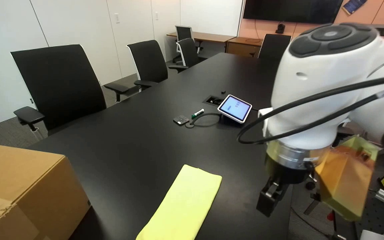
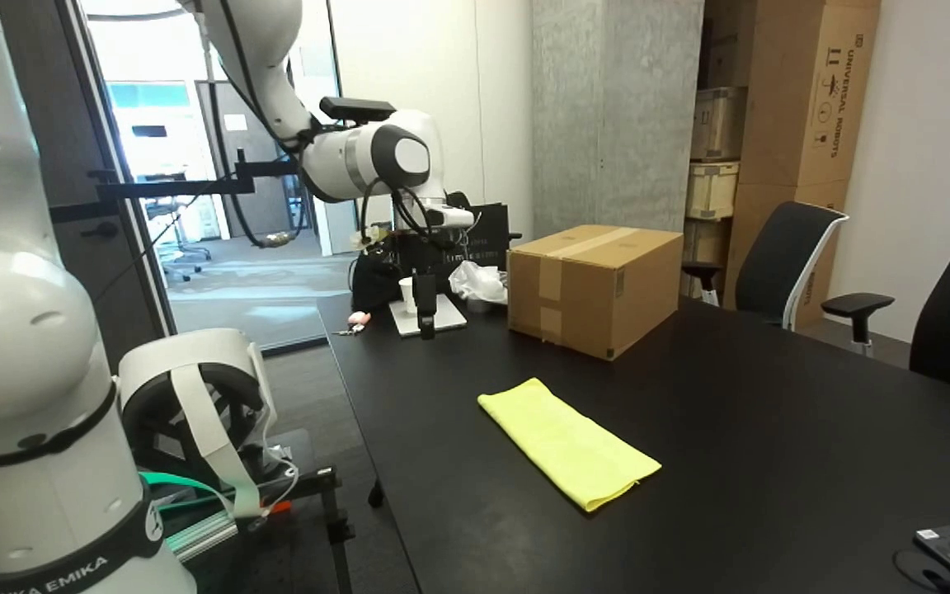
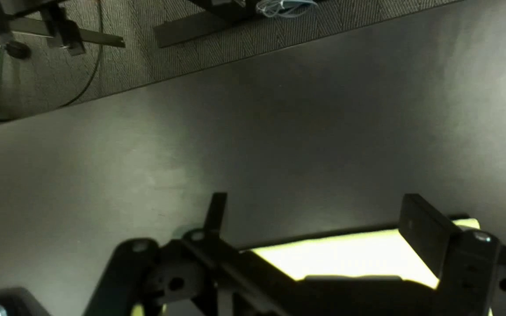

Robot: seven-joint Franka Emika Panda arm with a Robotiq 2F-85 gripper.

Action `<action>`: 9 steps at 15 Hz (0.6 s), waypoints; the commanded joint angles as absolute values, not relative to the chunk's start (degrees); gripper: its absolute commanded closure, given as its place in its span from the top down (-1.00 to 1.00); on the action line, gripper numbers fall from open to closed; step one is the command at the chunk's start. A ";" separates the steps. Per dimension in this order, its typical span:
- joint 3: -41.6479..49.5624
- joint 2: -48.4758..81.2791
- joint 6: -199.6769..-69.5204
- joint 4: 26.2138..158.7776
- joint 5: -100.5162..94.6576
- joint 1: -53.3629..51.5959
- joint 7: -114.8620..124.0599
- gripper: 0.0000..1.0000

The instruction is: Fold the towel once on the table

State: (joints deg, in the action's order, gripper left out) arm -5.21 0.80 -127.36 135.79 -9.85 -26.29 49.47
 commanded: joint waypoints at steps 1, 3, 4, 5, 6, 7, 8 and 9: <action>-8.61 -13.59 -125.43 146.79 -7.78 -20.16 45.19 1.00; -8.89 -19.83 -124.71 150.68 -7.23 -17.68 41.01 1.00; -8.94 -22.90 -125.13 152.73 -7.97 -16.45 39.08 1.00; -8.97 -25.96 -126.04 154.64 -9.16 -15.18 37.00 1.00; -5.06 -29.03 -127.49 156.92 -11.09 -17.58 35.67 1.00; -4.12 -32.17 -127.17 158.01 -11.17 -17.18 33.04 1.00; -3.19 -35.28 -127.13 159.58 -11.57 -17.15 31.31 1.00; -8.80 -27.10 -125.66 154.62 -8.39 -13.01 33.23 1.00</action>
